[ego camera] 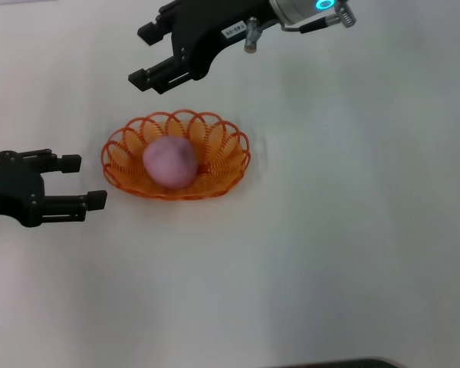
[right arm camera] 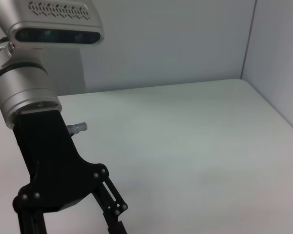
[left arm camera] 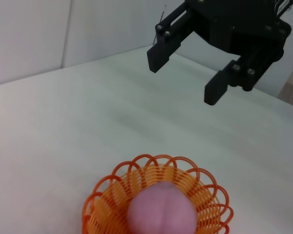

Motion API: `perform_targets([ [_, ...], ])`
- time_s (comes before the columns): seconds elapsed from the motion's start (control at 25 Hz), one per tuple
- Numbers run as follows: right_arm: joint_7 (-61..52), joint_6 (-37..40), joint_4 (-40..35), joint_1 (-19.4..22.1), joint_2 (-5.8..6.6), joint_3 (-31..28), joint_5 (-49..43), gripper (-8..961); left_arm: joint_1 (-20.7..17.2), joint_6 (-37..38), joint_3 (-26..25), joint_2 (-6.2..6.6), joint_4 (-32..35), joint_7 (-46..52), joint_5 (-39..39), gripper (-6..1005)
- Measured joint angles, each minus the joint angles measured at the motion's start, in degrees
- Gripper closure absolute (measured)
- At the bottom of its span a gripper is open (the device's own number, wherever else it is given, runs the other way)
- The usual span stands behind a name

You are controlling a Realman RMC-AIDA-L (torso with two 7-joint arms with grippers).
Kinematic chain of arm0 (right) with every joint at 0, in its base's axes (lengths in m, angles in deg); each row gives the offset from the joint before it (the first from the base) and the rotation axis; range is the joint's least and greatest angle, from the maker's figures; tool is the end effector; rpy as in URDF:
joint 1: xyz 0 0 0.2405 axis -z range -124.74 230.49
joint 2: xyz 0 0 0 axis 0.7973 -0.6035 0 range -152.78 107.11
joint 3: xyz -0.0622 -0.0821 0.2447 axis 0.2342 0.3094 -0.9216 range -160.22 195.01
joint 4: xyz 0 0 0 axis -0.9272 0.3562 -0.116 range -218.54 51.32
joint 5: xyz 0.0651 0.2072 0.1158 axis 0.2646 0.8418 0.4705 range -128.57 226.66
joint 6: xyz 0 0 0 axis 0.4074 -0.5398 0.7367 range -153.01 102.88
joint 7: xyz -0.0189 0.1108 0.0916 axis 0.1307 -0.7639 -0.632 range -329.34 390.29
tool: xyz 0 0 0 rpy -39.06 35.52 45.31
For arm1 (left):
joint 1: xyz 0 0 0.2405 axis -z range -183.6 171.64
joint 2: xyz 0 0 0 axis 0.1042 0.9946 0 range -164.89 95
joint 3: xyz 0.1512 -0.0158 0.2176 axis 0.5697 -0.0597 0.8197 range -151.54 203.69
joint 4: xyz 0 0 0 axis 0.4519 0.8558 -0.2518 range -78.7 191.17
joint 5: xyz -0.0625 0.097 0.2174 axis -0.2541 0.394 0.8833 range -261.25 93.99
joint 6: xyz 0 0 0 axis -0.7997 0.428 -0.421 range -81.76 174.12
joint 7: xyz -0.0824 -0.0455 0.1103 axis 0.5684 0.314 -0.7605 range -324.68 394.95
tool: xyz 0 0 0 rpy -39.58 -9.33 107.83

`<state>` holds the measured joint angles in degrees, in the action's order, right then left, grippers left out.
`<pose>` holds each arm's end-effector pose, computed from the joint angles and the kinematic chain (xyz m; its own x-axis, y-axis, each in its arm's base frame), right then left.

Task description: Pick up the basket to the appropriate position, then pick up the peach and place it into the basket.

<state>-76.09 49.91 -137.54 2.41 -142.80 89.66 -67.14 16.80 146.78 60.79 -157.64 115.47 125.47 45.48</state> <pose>0.0754 0.4403 -0.0533 0.9775 -0.1060 -0.1826 -0.1311 -0.9826 -0.1313 -0.3133 0.3183 0.0403 0.8189 0.4674 0.3332 0.5348 -0.8320 -0.1474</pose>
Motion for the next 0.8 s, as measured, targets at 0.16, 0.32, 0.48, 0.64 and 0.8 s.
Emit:
perform_targets([
  [0.16,-0.51,0.06,-2.82,2.70,0.09,-0.17,-0.02,167,0.07,0.00,-0.61,0.00,0.00,0.10,-0.07,172],
  [0.32,-1.24,1.07,-10.29,9.36,0.12,0.34,-0.22,63,0.11,0.01,-2.77,0.11,0.00,0.04,-0.42,172],
  [0.48,-2.63,5.49,-17.63,17.13,0.32,-0.30,-0.16,40,0.22,0.01,-4.30,0.38,0.00,0.02,-0.48,172],
  [0.64,-2.46,12.46,-18.13,21.43,0.49,-5.13,-0.14,17,0.25,0.03,-4.56,0.45,0.00,0.04,-0.51,172],
  [0.8,0.85,17.37,-13.67,23.45,1.21,-12.53,-1.06,11,0.39,-0.10,-4.58,0.45,0.00,0.08,-0.54,172],
])
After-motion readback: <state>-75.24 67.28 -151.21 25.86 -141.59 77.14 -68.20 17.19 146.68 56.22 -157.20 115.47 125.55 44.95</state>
